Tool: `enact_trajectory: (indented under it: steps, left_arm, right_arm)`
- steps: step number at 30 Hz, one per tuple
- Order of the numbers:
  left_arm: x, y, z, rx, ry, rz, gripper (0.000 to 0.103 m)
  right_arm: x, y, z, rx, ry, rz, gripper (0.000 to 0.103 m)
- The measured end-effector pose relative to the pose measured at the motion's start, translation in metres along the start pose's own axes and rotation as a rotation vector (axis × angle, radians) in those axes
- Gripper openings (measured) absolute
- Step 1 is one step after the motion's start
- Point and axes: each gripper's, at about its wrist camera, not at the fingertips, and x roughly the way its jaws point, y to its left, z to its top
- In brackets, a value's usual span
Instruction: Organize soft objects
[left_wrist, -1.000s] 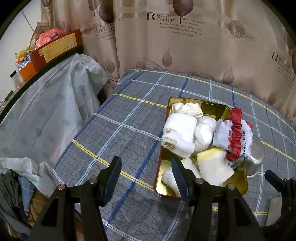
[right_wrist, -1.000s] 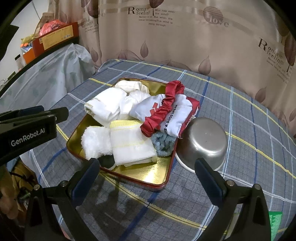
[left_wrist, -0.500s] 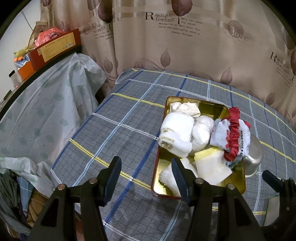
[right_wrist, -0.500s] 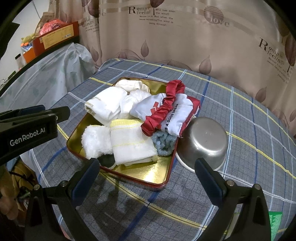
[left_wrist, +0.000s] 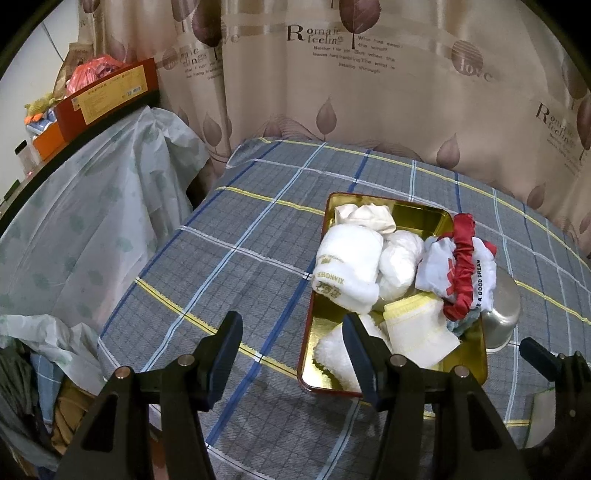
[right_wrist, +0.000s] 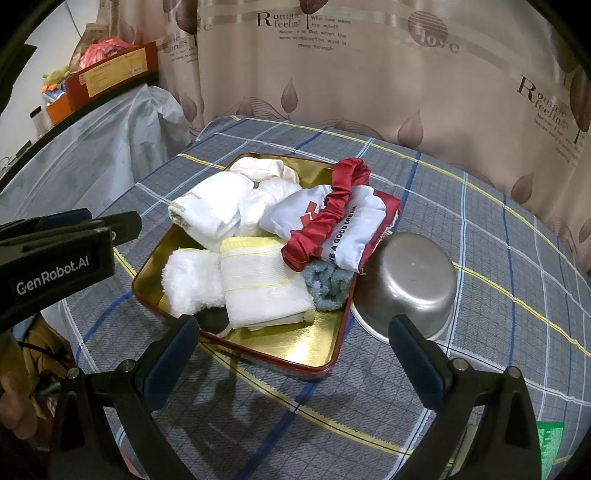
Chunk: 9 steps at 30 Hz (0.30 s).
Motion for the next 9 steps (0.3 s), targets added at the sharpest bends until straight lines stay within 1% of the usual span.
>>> enact_trajectory:
  steps: [7, 9]
  left_arm:
    - [0.0023, -0.0021, 0.0006, 0.006, 0.018, 0.0, 0.058]
    - [0.0014, -0.0013, 0.0008, -0.007, 0.011, 0.0, 0.058]
  right_arm:
    - [0.0002, 0.0009, 0.0011, 0.001, 0.0, -0.002, 0.101]
    - [0.0001, 0.0013, 0.0012, 0.001, -0.001, -0.005, 0.101]
